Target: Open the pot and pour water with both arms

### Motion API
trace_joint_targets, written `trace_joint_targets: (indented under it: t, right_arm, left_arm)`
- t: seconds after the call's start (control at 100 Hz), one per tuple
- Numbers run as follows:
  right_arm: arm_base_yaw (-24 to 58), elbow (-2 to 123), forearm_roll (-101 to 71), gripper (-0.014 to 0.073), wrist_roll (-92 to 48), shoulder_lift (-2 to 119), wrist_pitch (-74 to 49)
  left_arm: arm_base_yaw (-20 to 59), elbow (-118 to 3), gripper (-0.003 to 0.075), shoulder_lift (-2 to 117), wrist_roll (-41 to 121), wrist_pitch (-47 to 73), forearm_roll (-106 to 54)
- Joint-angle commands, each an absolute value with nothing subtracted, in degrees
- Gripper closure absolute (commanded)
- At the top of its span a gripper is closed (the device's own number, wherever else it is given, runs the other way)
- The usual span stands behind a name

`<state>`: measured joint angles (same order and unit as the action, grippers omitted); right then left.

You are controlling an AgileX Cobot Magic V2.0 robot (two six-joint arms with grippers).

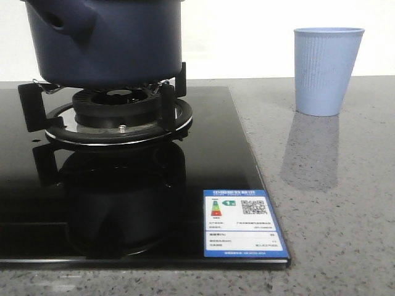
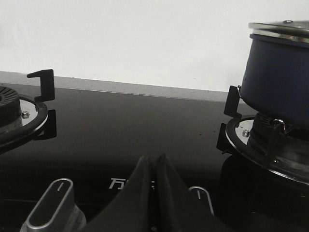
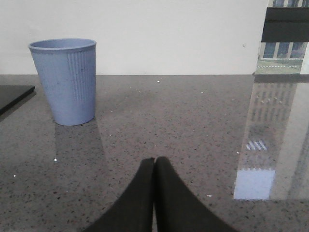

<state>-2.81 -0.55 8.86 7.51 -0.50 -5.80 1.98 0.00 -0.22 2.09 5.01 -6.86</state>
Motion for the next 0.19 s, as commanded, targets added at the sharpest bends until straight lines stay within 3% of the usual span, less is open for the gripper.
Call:
trace_joint_targets:
  t: [0.0, 0.18]
  right_arm:
    - [-2.85, -2.06, 9.47, 0.0650, 6.85, -1.59, -1.66]
    - [-2.85, -2.06, 9.47, 0.0650, 6.85, -1.59, -1.66]
  left_arm:
    - [1.84, 2.00, 0.0739, -1.72, 1.71, 0.98, -7.16]
    - [1.84, 2.00, 0.0739, -1.72, 1.71, 0.98, -7.16]
